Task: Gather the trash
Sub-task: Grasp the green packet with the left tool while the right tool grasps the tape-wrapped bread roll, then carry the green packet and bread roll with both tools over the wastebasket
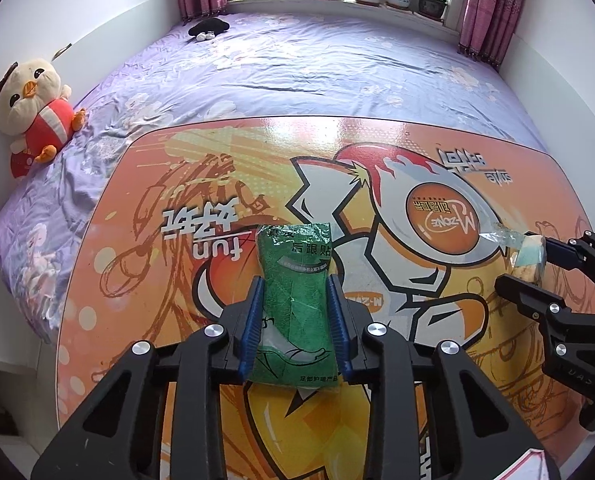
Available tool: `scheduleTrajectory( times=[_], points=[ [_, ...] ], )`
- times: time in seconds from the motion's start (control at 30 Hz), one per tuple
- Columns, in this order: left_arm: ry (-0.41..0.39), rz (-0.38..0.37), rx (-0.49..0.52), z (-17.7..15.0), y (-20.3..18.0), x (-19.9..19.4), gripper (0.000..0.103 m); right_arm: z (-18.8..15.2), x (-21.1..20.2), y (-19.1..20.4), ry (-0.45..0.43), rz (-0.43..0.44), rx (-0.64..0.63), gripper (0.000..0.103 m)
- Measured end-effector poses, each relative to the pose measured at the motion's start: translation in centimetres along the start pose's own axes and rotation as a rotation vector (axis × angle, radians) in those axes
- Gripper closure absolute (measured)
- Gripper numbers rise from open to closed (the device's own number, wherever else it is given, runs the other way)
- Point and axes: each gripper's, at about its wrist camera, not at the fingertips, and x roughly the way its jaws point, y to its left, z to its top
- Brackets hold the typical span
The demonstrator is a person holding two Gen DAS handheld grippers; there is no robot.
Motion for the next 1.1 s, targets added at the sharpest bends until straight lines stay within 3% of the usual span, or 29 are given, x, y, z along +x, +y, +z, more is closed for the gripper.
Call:
scheduleTrajectory(
  times=[0.53, 1.1],
  points=[
    [0.05, -0.007, -0.008, -0.7, 0.3, -0.7, 0.073, -0.2, -0.7, 0.7, 0.024, -0.009, 0.008, 0.053],
    [0.053, -0.017, -0.064, -4.6, 2.8, -5.9, 0.073, -1.4, -5.2, 4.7, 0.024, 0.021, 0.029, 0.053]
  ],
)
